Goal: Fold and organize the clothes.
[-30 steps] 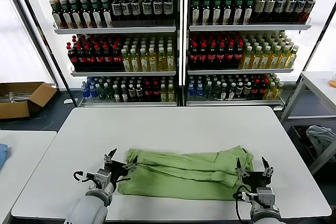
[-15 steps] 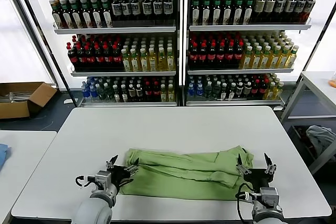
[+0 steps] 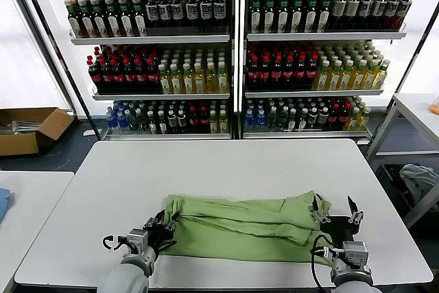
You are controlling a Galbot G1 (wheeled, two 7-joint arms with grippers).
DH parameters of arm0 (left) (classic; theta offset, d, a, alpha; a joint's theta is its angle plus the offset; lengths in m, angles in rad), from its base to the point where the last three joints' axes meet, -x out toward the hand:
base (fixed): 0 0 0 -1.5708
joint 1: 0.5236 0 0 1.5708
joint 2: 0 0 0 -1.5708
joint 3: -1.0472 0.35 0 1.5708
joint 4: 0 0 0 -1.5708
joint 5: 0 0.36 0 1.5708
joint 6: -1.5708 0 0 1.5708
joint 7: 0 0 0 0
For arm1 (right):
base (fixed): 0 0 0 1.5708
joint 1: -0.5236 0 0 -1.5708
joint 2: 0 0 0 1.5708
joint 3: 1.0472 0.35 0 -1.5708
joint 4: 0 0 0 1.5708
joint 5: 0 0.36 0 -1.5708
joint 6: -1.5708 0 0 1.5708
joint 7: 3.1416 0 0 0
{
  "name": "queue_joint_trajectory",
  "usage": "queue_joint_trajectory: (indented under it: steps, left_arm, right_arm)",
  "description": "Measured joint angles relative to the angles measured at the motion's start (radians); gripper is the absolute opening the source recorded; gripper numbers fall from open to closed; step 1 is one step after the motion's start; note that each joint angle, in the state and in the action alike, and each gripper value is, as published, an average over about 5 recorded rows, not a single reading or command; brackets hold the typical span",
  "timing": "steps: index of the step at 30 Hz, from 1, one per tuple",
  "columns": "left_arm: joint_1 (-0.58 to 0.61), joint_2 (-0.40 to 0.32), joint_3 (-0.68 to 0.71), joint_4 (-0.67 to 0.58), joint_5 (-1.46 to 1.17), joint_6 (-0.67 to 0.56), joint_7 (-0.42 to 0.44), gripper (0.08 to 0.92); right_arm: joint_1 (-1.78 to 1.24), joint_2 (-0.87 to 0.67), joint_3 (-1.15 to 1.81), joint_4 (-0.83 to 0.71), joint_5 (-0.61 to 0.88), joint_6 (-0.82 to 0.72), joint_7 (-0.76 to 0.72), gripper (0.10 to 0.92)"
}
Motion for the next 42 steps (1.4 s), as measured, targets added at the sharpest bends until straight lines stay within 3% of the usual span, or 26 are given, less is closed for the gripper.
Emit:
queue_joint_trajectory:
  steps: [8, 12, 21, 35, 42]
  left_arm:
    - [0.002, -0.005, -0.018, 0.001, 0.005, -0.005, 0.021, 0.179]
    - [0.005, 0.002, -0.037, -0.005, 0.014, -0.011, 0.027, 0.101]
    - [0.024, 0.081, -0.150, -0.046, 0.013, -0.033, 0.045, 0.095]
    - [0.024, 0.417, -0.537, 0.055, -0.125, -0.047, 0.068, 0.095]
    - [0.021, 0.455, -0.575, 0.047, -0.149, -0.038, 0.071, 0.095]
  right_arm:
    - [0.017, -0.011, 0.006, 0.002, 0.016, -0.008, 0.003, 0.823]
    - [0.027, -0.018, 0.006, 0.003, 0.022, -0.012, 0.004, 0.823]
    - [0.056, -0.031, -0.004, 0.008, 0.040, -0.030, 0.009, 0.823]
    - [0.090, -0.020, -0.033, 0.004, 0.044, -0.040, 0.014, 0.823]
    - [0.076, -0.016, -0.024, 0.013, 0.043, -0.033, 0.015, 0.823]
